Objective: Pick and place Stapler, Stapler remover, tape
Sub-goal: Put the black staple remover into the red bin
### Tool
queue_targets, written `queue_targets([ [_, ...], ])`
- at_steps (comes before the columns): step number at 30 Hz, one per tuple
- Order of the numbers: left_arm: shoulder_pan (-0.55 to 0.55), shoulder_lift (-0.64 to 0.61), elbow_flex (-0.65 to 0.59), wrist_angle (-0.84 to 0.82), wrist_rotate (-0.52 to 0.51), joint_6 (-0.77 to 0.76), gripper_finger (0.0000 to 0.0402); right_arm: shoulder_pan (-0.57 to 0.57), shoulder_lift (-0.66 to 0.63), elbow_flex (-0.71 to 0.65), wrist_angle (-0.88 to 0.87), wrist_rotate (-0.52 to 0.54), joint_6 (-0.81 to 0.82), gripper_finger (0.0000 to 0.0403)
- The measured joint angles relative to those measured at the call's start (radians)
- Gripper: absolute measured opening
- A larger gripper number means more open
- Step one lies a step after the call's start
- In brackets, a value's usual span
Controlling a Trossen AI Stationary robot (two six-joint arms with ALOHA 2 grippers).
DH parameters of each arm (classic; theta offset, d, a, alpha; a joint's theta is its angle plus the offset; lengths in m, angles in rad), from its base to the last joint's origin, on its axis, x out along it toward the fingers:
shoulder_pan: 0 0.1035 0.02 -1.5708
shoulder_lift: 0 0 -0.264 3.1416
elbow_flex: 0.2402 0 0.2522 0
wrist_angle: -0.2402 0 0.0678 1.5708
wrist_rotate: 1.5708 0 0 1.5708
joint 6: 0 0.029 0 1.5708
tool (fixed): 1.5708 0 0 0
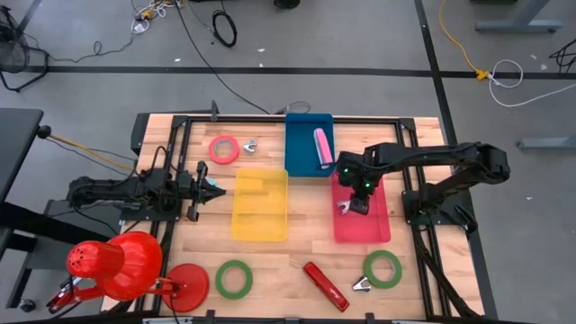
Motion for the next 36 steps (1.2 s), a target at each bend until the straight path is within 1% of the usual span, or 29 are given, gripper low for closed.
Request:
queue_targets([
  [8,0.000,0.000,0.000,0.000,0.000,0.000,0.0016,0.031,-0.070,0.051,0.019,0.000,-0.009,0.0148],
  [16,0.000,0.000,0.000,0.000,0.000,0.000,0.0016,0.111,-0.098,0.085,0.041,0.001,-0.011,0.0148],
  [21,0.000,0.000,0.000,0.000,0.000,0.000,0.0016,0.186,-0.102,0.093,0.044,0.001,-0.012,0.0148],
  [27,0.000,0.000,0.000,0.000,0.000,0.000,0.0016,0.292,-0.102,0.094,0.045,0.000,-0.051,0.0148],
  [36,0.000,0.000,0.000,0.000,0.000,0.000,0.0016,0.458,-0.102,0.094,0.047,0.001,-0.161,0.0148],
])
